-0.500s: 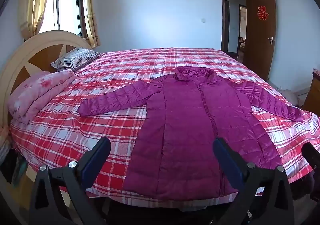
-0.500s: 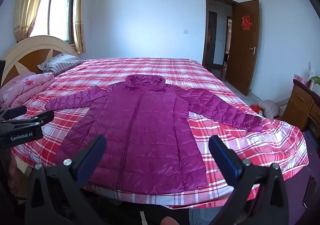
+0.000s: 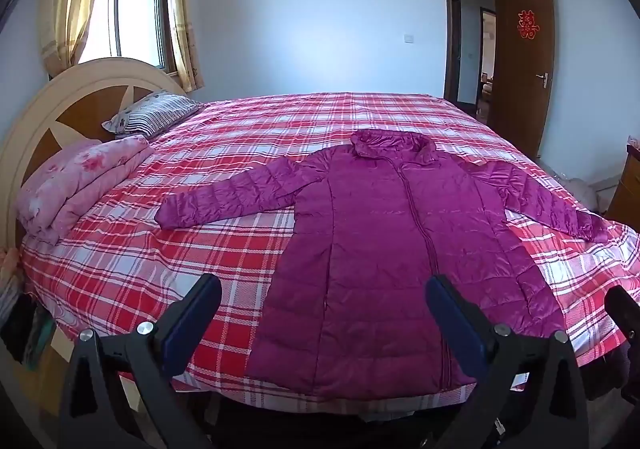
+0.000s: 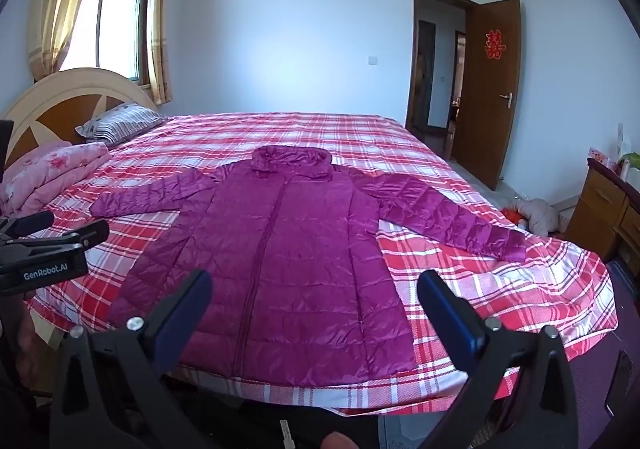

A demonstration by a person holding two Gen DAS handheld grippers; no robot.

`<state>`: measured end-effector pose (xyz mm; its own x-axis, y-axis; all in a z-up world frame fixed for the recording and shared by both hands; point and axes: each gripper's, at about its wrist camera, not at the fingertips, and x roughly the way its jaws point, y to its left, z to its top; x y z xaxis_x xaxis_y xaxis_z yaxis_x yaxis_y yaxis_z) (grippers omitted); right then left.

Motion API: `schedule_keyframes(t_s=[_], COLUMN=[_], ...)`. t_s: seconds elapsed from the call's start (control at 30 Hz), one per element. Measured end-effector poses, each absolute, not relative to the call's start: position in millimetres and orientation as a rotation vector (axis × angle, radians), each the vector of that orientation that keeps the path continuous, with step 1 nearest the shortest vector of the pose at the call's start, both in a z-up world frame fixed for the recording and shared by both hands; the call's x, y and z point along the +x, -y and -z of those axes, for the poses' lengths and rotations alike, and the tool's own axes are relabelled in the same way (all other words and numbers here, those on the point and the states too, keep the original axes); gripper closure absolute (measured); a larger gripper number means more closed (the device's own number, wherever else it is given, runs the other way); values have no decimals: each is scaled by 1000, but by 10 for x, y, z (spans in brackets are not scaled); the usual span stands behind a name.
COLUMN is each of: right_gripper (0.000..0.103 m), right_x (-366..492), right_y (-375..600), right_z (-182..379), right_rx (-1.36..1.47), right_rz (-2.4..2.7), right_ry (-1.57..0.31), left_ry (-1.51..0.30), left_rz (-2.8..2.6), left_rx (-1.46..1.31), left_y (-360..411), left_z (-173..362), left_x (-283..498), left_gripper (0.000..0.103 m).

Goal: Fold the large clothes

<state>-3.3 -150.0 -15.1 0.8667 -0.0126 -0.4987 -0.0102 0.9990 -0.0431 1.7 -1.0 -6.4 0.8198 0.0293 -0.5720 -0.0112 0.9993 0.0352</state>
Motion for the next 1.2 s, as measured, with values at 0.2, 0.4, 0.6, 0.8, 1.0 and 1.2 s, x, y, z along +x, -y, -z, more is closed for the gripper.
schedule_keyframes(t_s=[0.2,0.4,0.6,0.8,1.0,1.2], right_gripper=[0,0,0,0,0,0], right_x=[-26,-17,-6,-1,6,9], right_y=[1510,1513,1545,1550,1562,1562], right_z=[145,154,148,146,138,138], right_rx=[-41,-41,-36,-37,-35,-33], right_rz=[-1,0,2,6,4,4], right_ry=[-526,-528,-528,-527,-528,-531], left_ry=[-608,-608,-606,-602,-599,-602], left_rz=[-21,-18,-17,-17,-17,-13], left_rx=[31,26,21,10,11,9], left_y=[22,9,-2,-21,-11,-4], left_z=[59,49,33,25,25,38], left_x=[18,28,32,28,34,28], left_gripper=[1,1,1,1,1,1])
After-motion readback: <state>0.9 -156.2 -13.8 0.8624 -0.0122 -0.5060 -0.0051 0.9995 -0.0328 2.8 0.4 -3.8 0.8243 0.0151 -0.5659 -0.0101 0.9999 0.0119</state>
